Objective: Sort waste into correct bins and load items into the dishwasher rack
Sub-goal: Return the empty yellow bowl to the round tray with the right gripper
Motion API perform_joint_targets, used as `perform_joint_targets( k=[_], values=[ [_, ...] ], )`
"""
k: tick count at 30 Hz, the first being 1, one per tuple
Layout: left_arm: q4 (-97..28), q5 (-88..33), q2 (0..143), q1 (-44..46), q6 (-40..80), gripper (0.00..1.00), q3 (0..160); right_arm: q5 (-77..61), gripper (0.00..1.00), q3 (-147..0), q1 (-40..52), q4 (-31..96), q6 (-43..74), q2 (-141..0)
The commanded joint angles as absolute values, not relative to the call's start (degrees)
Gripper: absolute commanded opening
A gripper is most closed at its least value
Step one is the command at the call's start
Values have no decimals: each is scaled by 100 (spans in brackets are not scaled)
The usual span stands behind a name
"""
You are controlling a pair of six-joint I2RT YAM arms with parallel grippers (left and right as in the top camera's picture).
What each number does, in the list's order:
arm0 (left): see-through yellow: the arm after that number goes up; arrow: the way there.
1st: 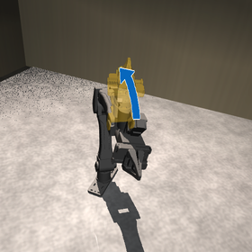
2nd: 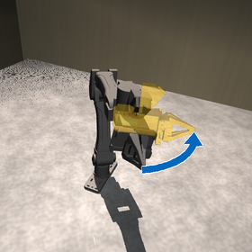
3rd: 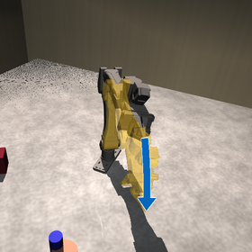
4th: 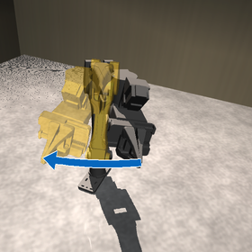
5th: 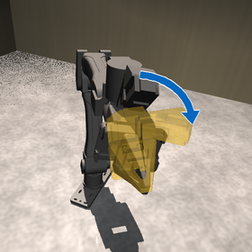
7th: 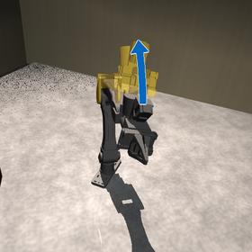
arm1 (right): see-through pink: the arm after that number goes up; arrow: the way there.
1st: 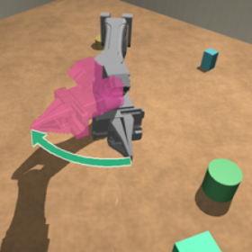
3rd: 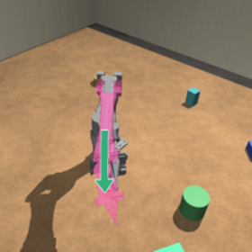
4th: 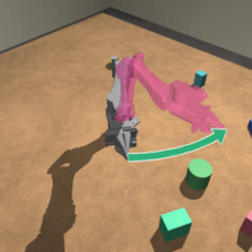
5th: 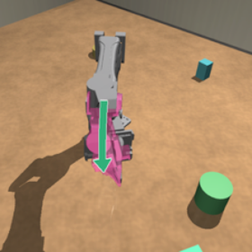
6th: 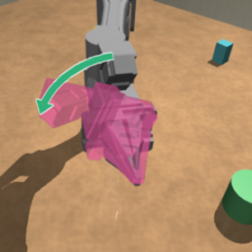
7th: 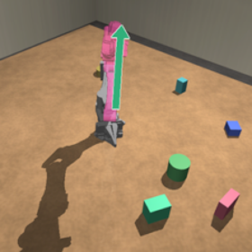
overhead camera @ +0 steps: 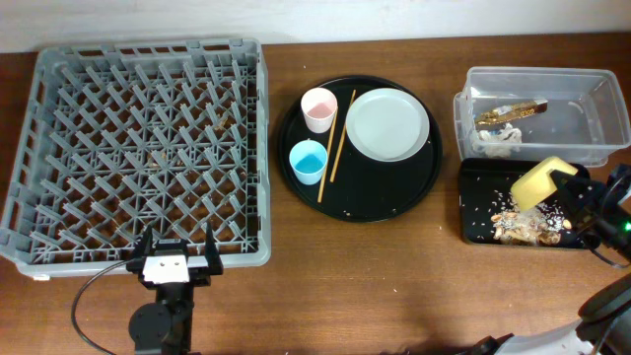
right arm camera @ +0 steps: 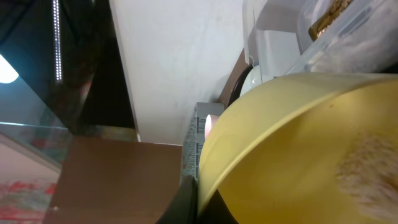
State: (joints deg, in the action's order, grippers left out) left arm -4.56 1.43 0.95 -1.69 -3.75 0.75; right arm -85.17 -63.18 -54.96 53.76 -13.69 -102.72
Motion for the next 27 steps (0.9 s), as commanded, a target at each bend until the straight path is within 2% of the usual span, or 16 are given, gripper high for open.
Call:
perform_joint_targets(
  k=[1,3,6,9,18,21,24,27],
  values=[
    [-478,80,62,-204,-482,99,51,-8545,4,-6289,-5478,5162,-1035,-10272],
    [-478,82,62,-204,-482,99,51,-8892,4,-6292,-5476,5304,-978,-10269],
    [-478,80,62,-204,-482,99,51,-8331,4,-6289,-5476,4912,-650,-10298],
    [-478,82,62,-204,-482,99,51,-8890,4,-6294,-5476,4974,-526,-10294],
    [-478,82,62,-204,-482,99,51,-8464,4,-6298,-5175,4921,-572,-10182],
    [-478,80,62,-204,-482,99,51,-7432,4,-6536,-4418,5166,-569,-9690],
    [-478,82,62,-204,-482,99,51,-6040,4,-7179,-3240,5655,-556,-9251],
    [-478,80,62,-204,-482,99,51,-3885,4,-8289,-1050,5859,14,-9166]
  ],
)
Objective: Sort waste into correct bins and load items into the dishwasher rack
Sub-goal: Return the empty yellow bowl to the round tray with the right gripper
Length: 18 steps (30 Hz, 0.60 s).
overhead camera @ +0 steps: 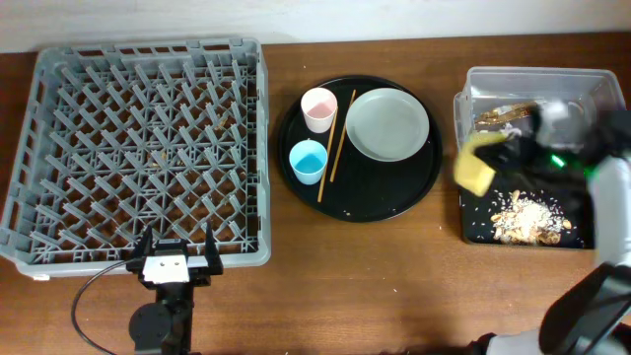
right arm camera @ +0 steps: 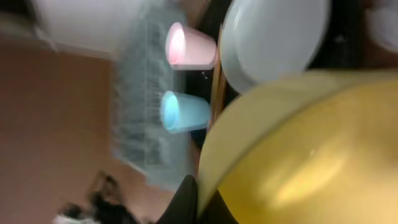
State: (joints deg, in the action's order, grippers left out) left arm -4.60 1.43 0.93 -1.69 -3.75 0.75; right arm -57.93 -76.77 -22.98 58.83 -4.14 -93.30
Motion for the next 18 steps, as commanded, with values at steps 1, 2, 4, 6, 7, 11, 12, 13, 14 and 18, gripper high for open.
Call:
perform_joint_targets(
  k=[1,2,4,6,7,11,12,13,14,18],
  values=[
    [-478,80,62,-204,-482,99,51,-3074,4,-8466,-421,5721,327,-9192],
    [-478,80,62,-204,-482,99,51,-2383,4,-8552,123,5542,574,-9227],
    [-478,82,62,-204,-482,99,51,-989,4,-8562,1181,5133,1007,-9349],
    [-478,82,62,-204,-482,99,51,224,4,-8562,2128,4779,1149,-9760],
    [-478,80,62,-204,-482,99,51,484,4,-8562,2324,4681,1146,-9948],
    [-478,80,62,-204,-482,99,51,849,4,-8562,2641,4604,1146,-10746],
    [-478,80,62,-204,-482,99,51,840,4,-8562,2639,4650,1146,-10930],
    [-478,82,62,-204,-482,99,51,840,4,-8560,2639,4711,1146,-11032],
    [-478,82,62,-204,-482,99,51,836,4,-8552,2641,4790,1144,-11177],
    [-478,80,62,-204,-482,99,51,753,4,-8530,2655,5065,1146,-11375]
  ],
)
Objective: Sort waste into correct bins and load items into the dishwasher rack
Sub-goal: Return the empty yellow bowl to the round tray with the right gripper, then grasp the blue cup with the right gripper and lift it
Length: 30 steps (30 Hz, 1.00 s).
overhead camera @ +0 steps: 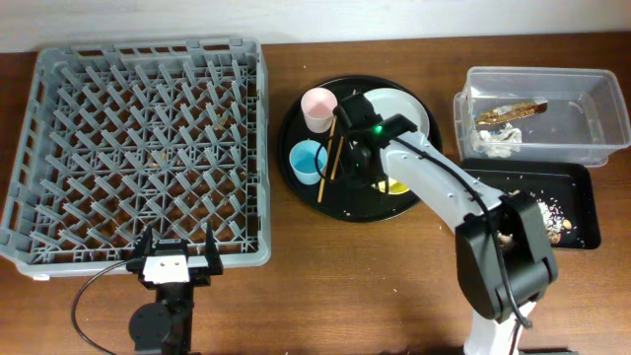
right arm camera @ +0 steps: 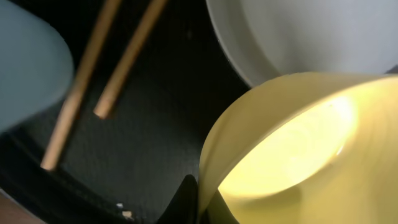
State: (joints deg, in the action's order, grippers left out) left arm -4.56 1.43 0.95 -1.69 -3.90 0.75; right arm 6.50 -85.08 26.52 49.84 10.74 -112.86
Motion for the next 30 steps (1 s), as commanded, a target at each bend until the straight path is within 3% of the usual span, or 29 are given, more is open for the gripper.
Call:
perform_joint_targets(
  k=[1,5,7,10,19,30],
  values=[
    [-478,80,62,-204,-482,99,51,617,4,-8484,2663,5146,1146,-11380],
    [-478,80,62,-204,-482,99,51,534,6,-8475,2663,5253,1144,-11380],
    [-478,80,62,-204,-482,99,51,534,25,-8475,2661,5411,1146,-11380],
    [-478,82,62,-204,-482,99,51,475,41,-8477,2661,5489,1149,-11380],
    [-478,82,62,-204,-482,99,51,-1452,43,-10807,2137,6584,1278,-11236],
    [-478,80,62,-204,-482,99,51,-353,41,-10875,2932,6064,2801,-11662]
  ],
)
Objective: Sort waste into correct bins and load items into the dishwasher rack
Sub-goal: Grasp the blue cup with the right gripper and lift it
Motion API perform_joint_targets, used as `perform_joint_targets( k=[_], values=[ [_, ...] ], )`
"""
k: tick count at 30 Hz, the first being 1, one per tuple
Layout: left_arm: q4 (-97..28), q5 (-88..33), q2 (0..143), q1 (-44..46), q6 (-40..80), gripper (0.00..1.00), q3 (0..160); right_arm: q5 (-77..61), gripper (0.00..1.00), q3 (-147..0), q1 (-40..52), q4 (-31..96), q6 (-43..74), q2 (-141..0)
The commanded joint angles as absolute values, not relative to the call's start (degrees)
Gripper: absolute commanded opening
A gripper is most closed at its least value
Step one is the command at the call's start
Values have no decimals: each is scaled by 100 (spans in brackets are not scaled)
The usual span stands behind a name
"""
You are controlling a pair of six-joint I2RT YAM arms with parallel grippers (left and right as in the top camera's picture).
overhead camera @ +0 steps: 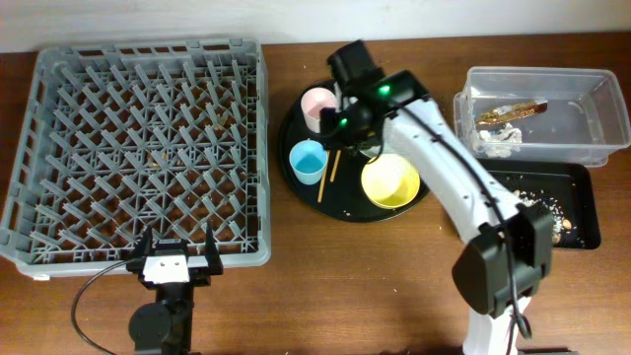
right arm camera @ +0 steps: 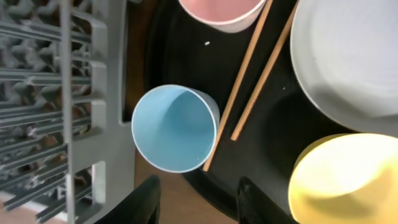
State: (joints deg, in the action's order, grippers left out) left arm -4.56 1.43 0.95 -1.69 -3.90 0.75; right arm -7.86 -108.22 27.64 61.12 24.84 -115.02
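A yellow bowl (overhead camera: 390,182) (right arm camera: 345,180) stands upright and empty on the round black tray (overhead camera: 296,187), free of any gripper. On the same tray are a blue cup (overhead camera: 308,161) (right arm camera: 175,127), a pink cup (overhead camera: 316,105) (right arm camera: 222,12), two chopsticks (overhead camera: 331,163) (right arm camera: 249,68) and a white plate (right arm camera: 348,56) that my arm mostly hides in the overhead view. My right gripper (overhead camera: 342,120) (right arm camera: 200,202) hangs open and empty above the cups. My left gripper (overhead camera: 177,252) rests open at the front edge of the grey dishwasher rack (overhead camera: 59,237).
A clear plastic bin (overhead camera: 582,148) holding scraps sits at the far right. In front of it lies a black rectangular tray (overhead camera: 493,182) strewn with food crumbs. The rack's edge (right arm camera: 68,93) borders the round tray on the left.
My right gripper was shut on the yellow bowl low over the round tray. Now the bowl stands on the tray, and the gripper is open and higher, over the blue cup.
My right gripper first held the yellow bowl tilted over the black rectangular tray with crumbs. Then it held the bowl further left beside the clear bin. Then the bowl was low at the round tray near the plate, and now it rests there released.
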Motion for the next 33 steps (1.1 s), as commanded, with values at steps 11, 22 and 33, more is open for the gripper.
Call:
perform_joint_targets(
  k=[11,22,33],
  values=[
    [-478,80,62,-204,-482,99,51,-224,36,-10849,3004,6016,2945,-12307],
    [-478,82,62,-204,-482,99,51,-320,4,-10840,2995,5977,2945,-12689],
    [-331,-436,62,-204,-482,99,54,-1476,4,-11209,1754,7271,2222,-10700]
  ],
)
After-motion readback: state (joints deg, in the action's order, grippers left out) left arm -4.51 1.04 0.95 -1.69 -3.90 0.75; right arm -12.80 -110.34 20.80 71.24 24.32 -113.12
